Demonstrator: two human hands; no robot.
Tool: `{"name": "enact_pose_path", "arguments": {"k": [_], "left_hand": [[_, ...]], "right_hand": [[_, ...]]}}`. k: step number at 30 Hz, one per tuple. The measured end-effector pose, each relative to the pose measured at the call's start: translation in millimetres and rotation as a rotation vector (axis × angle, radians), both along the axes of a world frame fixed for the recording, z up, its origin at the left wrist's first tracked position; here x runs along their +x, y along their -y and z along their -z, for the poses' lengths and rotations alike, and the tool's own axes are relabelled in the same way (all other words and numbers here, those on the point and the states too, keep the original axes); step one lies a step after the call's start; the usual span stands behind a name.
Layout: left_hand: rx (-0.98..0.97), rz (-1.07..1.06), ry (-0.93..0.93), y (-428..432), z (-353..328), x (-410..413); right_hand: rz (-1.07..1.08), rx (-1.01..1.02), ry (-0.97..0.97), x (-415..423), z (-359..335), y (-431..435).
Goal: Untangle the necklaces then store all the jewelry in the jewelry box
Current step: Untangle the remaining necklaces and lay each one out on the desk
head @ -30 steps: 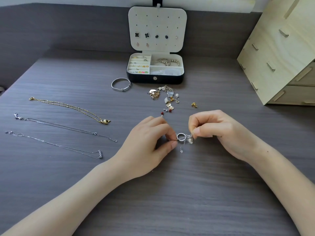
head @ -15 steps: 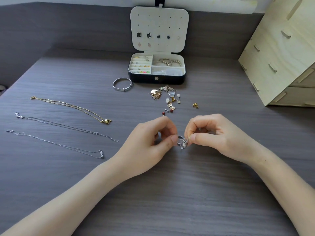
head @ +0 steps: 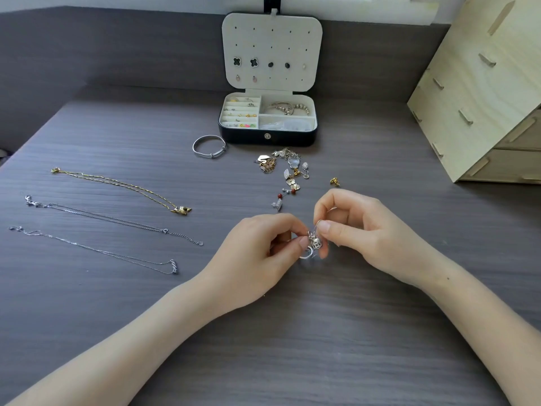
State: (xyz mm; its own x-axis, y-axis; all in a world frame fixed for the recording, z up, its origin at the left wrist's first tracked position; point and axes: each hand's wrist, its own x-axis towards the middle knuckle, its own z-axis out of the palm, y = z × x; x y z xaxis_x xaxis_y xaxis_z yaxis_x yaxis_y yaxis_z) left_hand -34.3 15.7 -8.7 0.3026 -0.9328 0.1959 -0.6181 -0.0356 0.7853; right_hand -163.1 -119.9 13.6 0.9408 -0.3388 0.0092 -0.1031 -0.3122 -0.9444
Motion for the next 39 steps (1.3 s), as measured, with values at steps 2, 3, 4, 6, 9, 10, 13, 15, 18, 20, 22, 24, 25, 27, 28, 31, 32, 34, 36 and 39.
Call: {"name": "enact_pose_path", "arguments": {"k": [2,3,4,6,9,10,13,15,18,20,22,24,25,27,28,31,32,34,36,39], "left_hand": [[-0.002,-0.013,-0.011,-0.1,0.2,-0.1],[-0.005,-0.02,-0.021,-0.2,0.2,-0.2],[-0.008,-0.028,-0.035,-0.1,0.1,-0.3],[-0.011,-0.044,-0.063,-0.1,-0.6,-0.2],[-0.013,-0.049,-0.102,-0.1,-1.8,-0.2],[-0.014,-0.048,-0.119,-0.1,-2.0,-0.1],[-0.019,-0.053,-0.157,-0.7,-1.6,0.5],[-0.026,-0.064,-0.181,-0.7,-1.9,0.9],[-0.035,-0.083,-0.226,-0.9,-2.7,2.1],[-0.032,-0.076,-0.238,-0.7,-2.8,2.3],[-0.027,-0.065,-0.234,-0.9,-2.8,1.9],[-0.024,-0.053,-0.223,-2.0,-3.9,1.3],[-0.02,-0.046,-0.219,-2.5,-4.7,0.7],[0.001,-0.038,-0.21,-2.8,-5.9,-0.5],[0.011,-0.037,-0.198,-2.5,-6.1,-0.9],[0.028,-0.035,-0.147,-1.1,-6.8,-2.1],[0.034,-0.037,-0.142,-0.6,-6.9,-2.2],[0.05,-0.043,-0.175,-0.2,-6.2,-2.1],[0.059,-0.042,-0.273,-0.3,-5.8,-2.2],[0.091,-0.041,-0.317,0.1,-7.4,-2.4]], "right_hand": [[0.004,-0.018,-0.009,-0.1,0.6,0.4],[0.001,-0.025,-0.015,-0.3,0.4,0.5],[-0.008,-0.033,-0.023,-0.4,-0.1,0.5],[-0.034,-0.057,-0.05,-0.9,-1.4,0.0],[-0.038,-0.083,-0.072,-0.9,-1.3,-0.9],[-0.033,-0.077,-0.073,-0.6,-0.8,-0.8],[-0.045,-0.008,-0.072,-1.0,-1.2,0.6],[-0.065,0.056,-0.078,-2.9,-2.1,2.6],[-0.092,0.116,-0.101,-3.9,-1.8,4.5],[-0.093,0.139,-0.108,-3.5,-1.3,5.1],[-0.088,0.154,-0.105,-3.2,-1.0,5.7],[-0.084,0.161,-0.102,-2.7,-0.3,5.8],[-0.081,0.164,-0.098,-2.2,0.0,5.7],[-0.069,0.171,-0.091,-1.1,1.2,5.5],[-0.066,0.175,-0.088,-0.8,1.8,5.4],[-0.067,0.177,-0.09,-0.2,4.0,5.4],[-0.064,0.179,-0.09,-0.1,4.9,5.5],[-0.059,0.183,-0.088,0.4,5.6,5.6],[-0.057,0.193,-0.085,0.5,5.6,5.2],[-0.047,0.216,-0.075,0.3,4.9,4.6]]}}
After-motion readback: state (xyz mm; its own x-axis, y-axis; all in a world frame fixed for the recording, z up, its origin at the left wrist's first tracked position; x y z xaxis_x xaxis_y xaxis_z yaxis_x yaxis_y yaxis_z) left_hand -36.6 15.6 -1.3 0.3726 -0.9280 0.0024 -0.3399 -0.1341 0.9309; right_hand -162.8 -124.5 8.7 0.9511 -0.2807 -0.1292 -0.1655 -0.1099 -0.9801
